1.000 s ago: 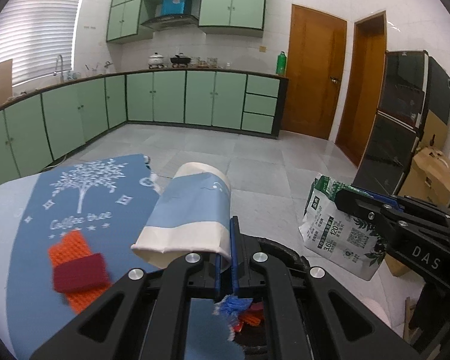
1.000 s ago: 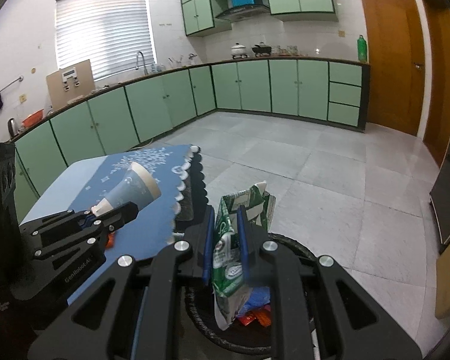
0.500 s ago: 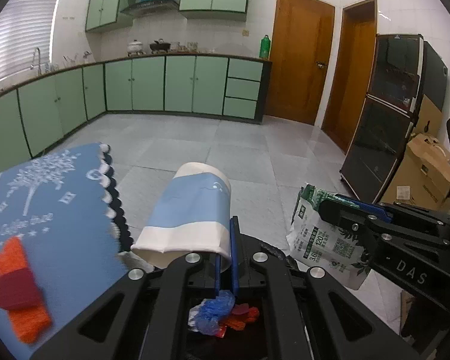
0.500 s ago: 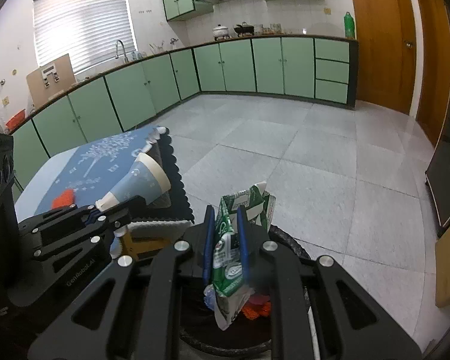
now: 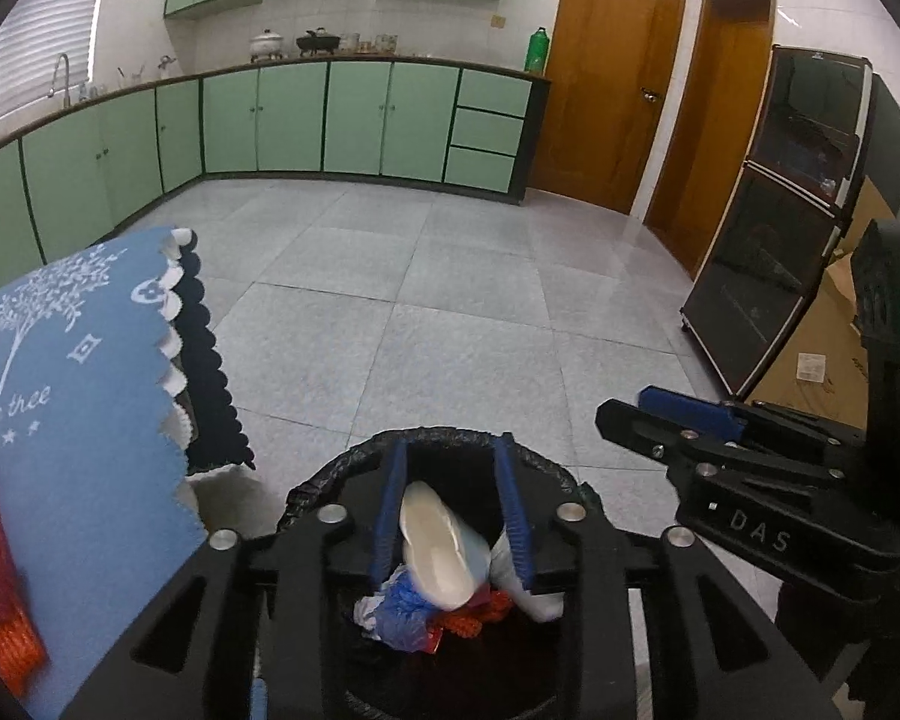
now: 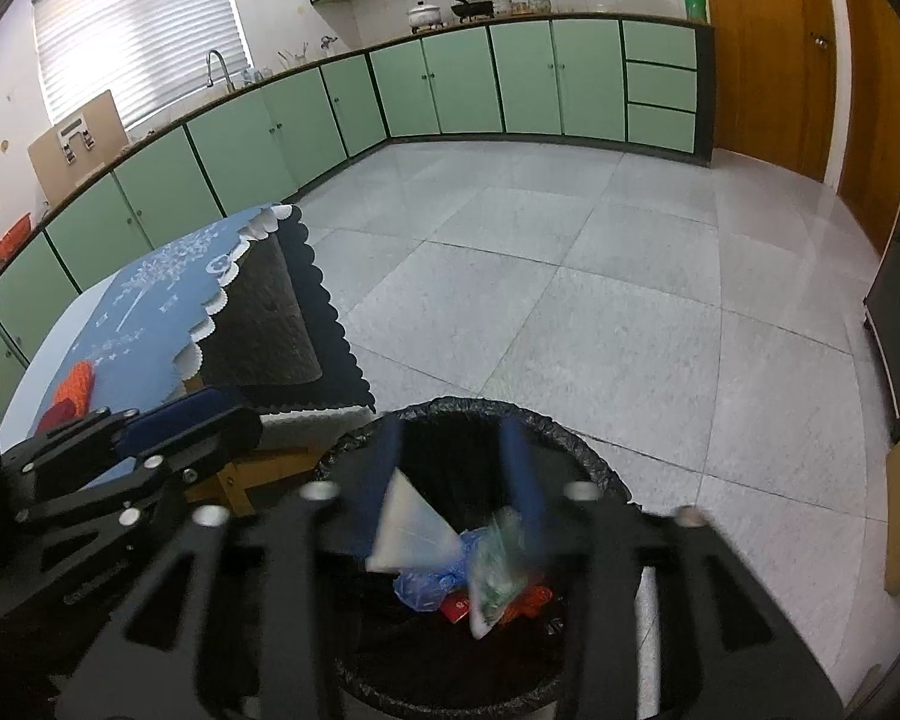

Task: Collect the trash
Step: 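Carry paper cup and milk pouch over the black bin and open both tools, then move both tools back over the orange mesh and red pad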

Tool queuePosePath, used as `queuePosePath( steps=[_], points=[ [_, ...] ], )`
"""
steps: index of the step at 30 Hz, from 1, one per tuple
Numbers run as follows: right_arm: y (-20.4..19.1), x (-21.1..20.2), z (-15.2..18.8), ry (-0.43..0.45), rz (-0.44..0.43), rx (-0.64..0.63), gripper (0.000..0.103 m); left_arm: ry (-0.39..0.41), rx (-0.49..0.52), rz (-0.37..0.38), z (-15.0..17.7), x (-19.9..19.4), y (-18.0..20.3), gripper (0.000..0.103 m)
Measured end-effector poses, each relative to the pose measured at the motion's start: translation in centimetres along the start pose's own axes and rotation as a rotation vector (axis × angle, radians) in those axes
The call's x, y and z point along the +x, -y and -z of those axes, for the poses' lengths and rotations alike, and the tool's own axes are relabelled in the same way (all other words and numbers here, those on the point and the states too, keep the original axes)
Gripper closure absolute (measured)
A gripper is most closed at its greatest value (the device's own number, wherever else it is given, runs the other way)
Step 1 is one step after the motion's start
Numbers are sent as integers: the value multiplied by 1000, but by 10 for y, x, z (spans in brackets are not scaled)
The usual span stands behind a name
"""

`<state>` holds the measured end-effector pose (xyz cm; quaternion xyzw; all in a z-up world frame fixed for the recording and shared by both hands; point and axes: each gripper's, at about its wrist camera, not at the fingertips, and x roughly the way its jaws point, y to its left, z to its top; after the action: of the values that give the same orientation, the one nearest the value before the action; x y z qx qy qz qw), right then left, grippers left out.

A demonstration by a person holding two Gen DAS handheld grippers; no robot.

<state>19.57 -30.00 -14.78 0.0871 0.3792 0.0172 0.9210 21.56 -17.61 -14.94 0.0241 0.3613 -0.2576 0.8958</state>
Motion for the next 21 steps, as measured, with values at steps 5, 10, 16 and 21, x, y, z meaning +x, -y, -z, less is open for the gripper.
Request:
queuePosePath(
  steps=[5,10,16,21],
  points=[
    [-4,-1,2,6,4,-1,50,12,-19,-19,-1,-8,-9,67],
    [-11,-17,-2,43,13,0,22,50,-25,-42,-3,-25,-15,56],
    [-28,-41,-10,86,0,10,11,104,-42,-76,-4,-56,-30,38],
    [-48,-55,-12,110,-21,-3,10,140,-62,-115,-3,-85,-50,35]
  ],
)
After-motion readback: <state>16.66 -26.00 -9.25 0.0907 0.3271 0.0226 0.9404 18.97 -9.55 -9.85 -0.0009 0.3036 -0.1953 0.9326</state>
